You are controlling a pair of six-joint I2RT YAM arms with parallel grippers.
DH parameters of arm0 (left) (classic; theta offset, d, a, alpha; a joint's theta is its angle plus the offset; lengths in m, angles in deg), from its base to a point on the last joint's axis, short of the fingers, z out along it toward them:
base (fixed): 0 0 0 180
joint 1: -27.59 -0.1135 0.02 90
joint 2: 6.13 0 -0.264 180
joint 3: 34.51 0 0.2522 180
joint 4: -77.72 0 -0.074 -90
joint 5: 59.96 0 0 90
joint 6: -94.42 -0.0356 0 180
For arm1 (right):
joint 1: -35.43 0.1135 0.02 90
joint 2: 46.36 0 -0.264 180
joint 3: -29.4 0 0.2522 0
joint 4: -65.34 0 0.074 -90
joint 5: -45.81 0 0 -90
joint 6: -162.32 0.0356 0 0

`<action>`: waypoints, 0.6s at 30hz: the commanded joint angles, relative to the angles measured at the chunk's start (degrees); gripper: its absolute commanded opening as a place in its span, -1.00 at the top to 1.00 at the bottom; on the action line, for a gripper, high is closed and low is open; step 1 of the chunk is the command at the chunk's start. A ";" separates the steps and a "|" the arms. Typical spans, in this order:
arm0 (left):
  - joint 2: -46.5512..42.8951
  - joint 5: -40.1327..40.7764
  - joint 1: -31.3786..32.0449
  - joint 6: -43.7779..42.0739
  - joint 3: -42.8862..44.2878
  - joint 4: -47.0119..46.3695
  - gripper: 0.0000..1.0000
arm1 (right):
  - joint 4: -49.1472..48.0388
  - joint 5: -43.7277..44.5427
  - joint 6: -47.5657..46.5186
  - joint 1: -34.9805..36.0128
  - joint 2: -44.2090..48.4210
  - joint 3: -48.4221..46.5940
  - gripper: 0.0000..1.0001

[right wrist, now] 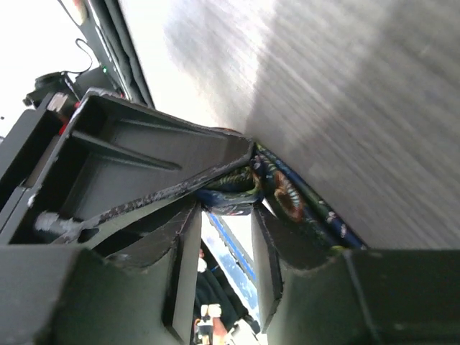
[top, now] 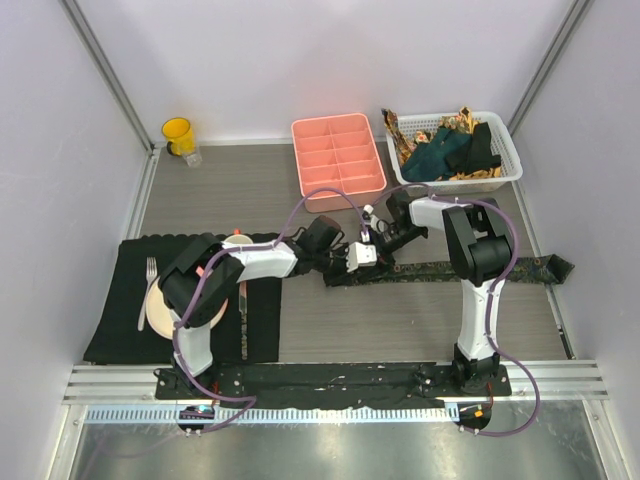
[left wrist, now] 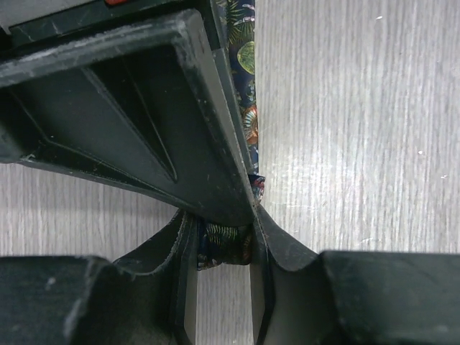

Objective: Roll the ties
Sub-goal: Roll the tie at the center of the board.

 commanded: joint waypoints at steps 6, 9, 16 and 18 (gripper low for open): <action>0.49 1.09 0.12 -0.78 -0.33 6.89 0.63 | -8.15 9.03 4.91 0.36 -1.06 -0.17 0.91; 0.85 -0.49 -0.23 -0.78 0.29 7.42 0.42 | -8.06 9.47 4.03 -0.16 -1.41 0.26 0.98; 1.81 -8.13 -2.95 0.98 0.91 2.86 -0.16 | -7.80 9.65 -0.45 -2.62 -3.51 2.28 0.99; 1.90 -10.50 -3.13 1.33 0.64 0.14 -0.21 | -7.71 9.65 -1.24 -3.06 -4.05 2.29 0.99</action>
